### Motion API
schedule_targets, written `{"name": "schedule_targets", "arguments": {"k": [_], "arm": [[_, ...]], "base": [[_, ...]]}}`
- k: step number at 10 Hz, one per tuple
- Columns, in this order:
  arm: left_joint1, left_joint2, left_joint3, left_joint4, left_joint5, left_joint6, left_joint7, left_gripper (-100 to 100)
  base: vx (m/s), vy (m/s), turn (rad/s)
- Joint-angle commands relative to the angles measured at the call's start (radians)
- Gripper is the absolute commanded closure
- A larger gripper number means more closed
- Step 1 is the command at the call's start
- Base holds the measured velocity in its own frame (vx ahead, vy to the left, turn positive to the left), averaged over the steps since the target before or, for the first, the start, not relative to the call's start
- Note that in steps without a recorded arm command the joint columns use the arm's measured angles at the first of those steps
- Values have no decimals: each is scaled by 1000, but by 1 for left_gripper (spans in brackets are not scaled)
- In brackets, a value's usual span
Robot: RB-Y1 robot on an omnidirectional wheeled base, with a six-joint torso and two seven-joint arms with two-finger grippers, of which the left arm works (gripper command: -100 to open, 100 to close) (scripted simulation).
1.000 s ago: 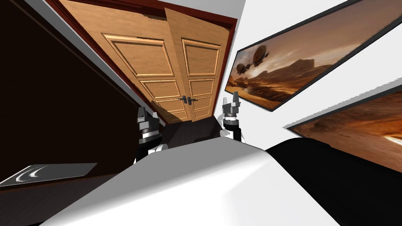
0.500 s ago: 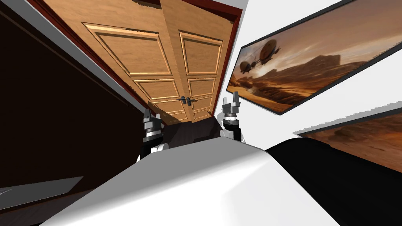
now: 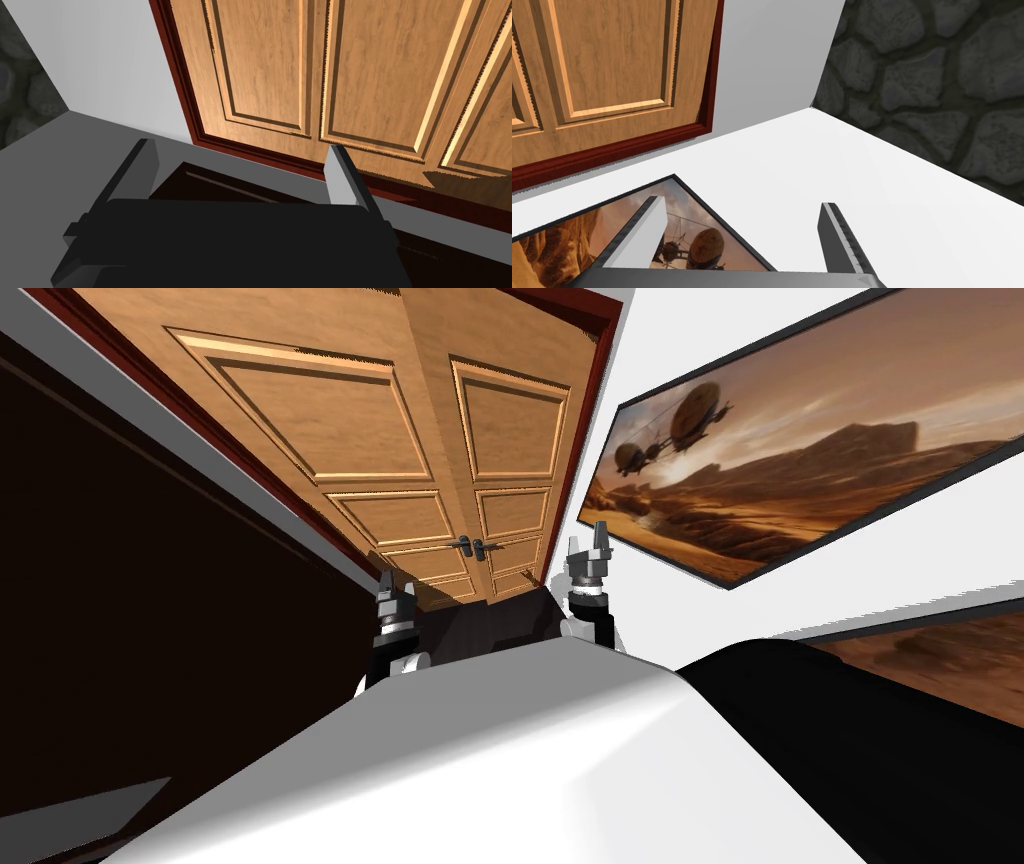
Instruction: Pull the door open
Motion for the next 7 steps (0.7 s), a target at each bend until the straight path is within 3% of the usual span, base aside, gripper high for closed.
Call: {"name": "schedule_targets", "arguments": {"k": [1,7], "arm": [[-14,8,6,29,4,6,7,-100],[-62,37,30,149,18,14,33,-100]], "base": [[113,3,-24],[95,5,-31]]}}
